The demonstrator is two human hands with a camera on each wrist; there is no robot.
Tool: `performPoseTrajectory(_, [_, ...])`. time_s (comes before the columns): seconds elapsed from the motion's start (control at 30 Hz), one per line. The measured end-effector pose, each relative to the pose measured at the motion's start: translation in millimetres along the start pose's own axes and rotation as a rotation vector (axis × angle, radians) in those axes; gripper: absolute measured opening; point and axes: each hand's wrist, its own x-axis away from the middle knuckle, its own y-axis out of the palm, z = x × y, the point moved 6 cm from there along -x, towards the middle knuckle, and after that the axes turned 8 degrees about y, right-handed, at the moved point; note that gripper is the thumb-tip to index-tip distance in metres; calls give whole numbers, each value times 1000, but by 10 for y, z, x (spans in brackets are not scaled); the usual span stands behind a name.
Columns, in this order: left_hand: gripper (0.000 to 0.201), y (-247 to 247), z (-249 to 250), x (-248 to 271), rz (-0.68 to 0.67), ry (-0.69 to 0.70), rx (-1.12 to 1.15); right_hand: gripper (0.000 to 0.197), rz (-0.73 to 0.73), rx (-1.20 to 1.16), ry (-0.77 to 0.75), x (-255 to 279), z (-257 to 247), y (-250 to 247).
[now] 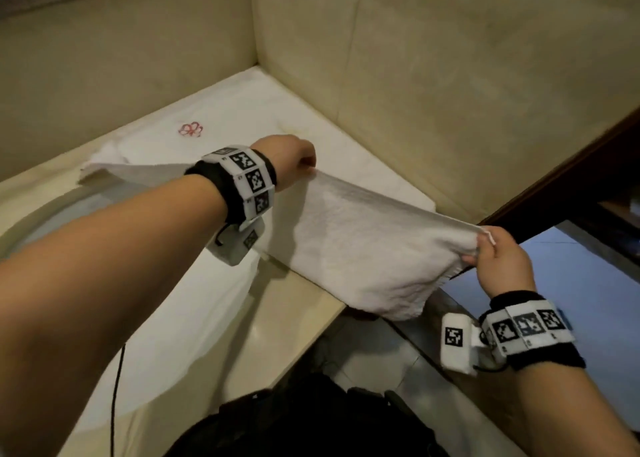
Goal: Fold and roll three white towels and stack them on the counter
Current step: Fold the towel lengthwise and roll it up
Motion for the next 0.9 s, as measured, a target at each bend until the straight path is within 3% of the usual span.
performPoseTrajectory(0.1, [24,167,-94,-419,-54,-38,3,26,16,295,-11,-285,-27,119])
performPoseTrajectory(0.2, [26,464,-243,-619,-158,-83,39,30,-118,477,-30,-395,-114,400])
performPoseTrajectory(0.3, [30,644,-386,-622,-194,-45,51,33,-293,485,-221,-402,-481,798])
performPoseTrajectory(0.43, [48,640,-720,-429,-254,-9,-77,44,-469,415,-477,-376,-1195,1419])
performPoseTrajectory(0.5, [45,595,-932,-281,-274,-33,-153,44,-606,508,-529,-360,-1454,1783])
performPoseTrajectory(0.57, [39,554,-1092,-166,-269,-56,-173,32,-685,675,-582,-380,-1600,2028])
performPoseTrajectory(0.77, [38,350,-1618,201,-219,-205,-192,20,-726,848,-552,-552,-1678,2103])
performPoseTrajectory(0.9, [40,234,-2012,480,-132,-364,-68,39,-745,748,-704,-272,-2121,2402])
